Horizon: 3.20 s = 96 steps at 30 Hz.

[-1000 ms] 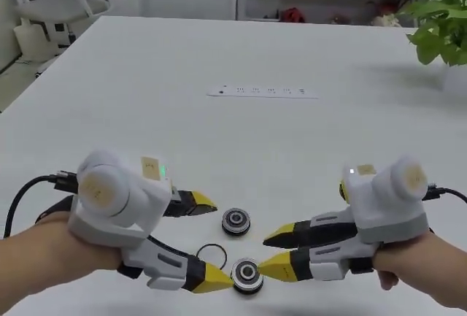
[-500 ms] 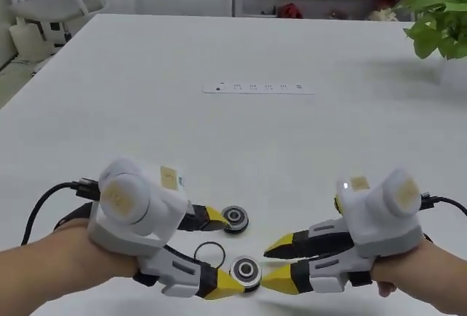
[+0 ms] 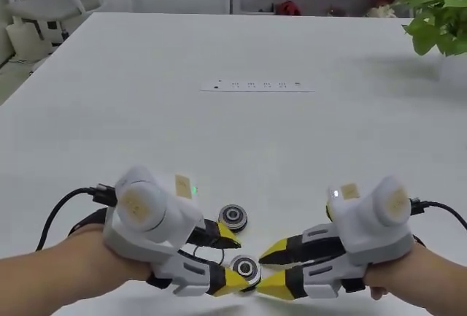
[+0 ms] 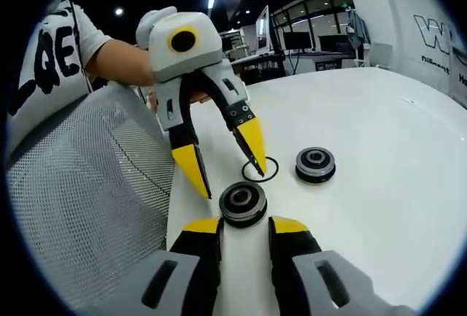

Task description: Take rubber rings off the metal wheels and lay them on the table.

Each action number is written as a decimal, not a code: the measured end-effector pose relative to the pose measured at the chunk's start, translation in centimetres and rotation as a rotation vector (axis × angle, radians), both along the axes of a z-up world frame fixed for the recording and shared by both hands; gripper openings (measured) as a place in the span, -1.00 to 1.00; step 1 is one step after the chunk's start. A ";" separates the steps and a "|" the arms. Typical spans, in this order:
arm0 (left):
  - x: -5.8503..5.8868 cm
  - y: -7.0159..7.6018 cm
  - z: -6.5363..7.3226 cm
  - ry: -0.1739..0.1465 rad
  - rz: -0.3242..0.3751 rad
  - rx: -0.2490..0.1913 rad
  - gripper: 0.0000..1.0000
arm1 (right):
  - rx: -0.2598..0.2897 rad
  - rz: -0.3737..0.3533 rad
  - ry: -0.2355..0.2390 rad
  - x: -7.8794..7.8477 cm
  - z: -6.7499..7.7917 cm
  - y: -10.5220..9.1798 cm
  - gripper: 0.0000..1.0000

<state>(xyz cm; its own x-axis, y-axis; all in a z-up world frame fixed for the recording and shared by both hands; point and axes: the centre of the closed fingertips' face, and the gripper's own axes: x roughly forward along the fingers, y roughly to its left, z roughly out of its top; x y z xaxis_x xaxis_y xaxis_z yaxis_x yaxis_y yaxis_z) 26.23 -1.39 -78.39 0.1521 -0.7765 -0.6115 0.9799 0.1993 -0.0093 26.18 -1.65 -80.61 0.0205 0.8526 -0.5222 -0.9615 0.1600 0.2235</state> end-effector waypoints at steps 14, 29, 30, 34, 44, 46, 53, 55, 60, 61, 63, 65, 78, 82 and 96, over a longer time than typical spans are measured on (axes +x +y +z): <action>-0.3 -0.4 -1.0 0.001 -0.010 0.028 -0.62 | 0.001 0.002 -0.009 0.0 -0.1 0.1 -0.56; 0.0 -0.4 -1.0 -0.030 0.027 0.032 -0.73 | -0.015 0.006 -0.023 -0.1 -0.2 0.2 -0.61; 0.0 -0.4 -1.0 -0.030 0.027 0.031 -0.73 | -0.026 0.008 -0.026 -0.1 -0.4 -0.1 -0.66; -0.1 -0.4 -1.0 -0.033 0.030 0.031 -0.73 | -0.029 -0.002 -0.019 -0.1 -0.3 -0.5 -0.81; -0.2 -0.3 -1.0 -0.058 0.025 0.048 -0.74 | -0.052 -0.021 -0.008 0.2 -0.6 -0.6 -0.98; -0.3 -0.4 -1.0 -0.063 0.023 0.055 -0.74 | -0.042 -0.034 0.009 0.4 -0.6 -0.4 -0.98; -0.2 -0.4 -1.0 -0.070 0.024 0.070 -0.74 | -0.037 -0.080 0.054 0.8 -0.6 -0.4 -1.00; -0.2 -0.5 -1.0 -0.072 0.024 0.076 -0.74 | -0.022 -0.105 0.073 1.1 -0.3 -0.5 -1.00; -0.2 -0.4 -1.1 -0.071 0.028 0.080 -0.74 | 0.023 -0.160 0.129 1.5 0.3 -0.8 -1.00; -0.1 -0.4 -1.1 -0.071 0.029 0.082 -0.74 | 0.025 -0.162 0.130 1.4 0.3 -0.7 -1.00; -0.1 -0.5 -1.1 -0.073 0.031 0.089 -0.74 | 0.033 -0.166 0.136 1.5 0.5 -0.7 -1.00; -0.1 -0.5 -1.1 -0.073 0.034 0.093 -0.74 | 0.056 -0.178 0.156 1.5 1.0 -0.5 -1.00; 0.0 -0.6 -1.1 -0.067 0.045 0.098 -0.75 | 0.057 -0.185 0.174 1.3 1.2 -0.5 -1.00; 0.0 -0.6 -1.1 -0.067 0.046 0.100 -0.75 | 0.061 -0.185 0.182 1.2 1.3 -0.5 -1.00; 0.0 -0.7 -1.2 -0.063 0.044 0.097 -0.75 | 0.069 -0.163 0.189 0.8 1.4 -0.2 -1.00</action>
<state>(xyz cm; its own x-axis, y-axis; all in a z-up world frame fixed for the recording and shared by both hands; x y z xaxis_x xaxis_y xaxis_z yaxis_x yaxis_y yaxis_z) 26.24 -2.07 -79.56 0.2252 -0.7059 -0.6716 0.9683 0.2387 0.0738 26.97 -1.88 -79.18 0.0680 0.8796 -0.4709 -0.8642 0.2877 0.4128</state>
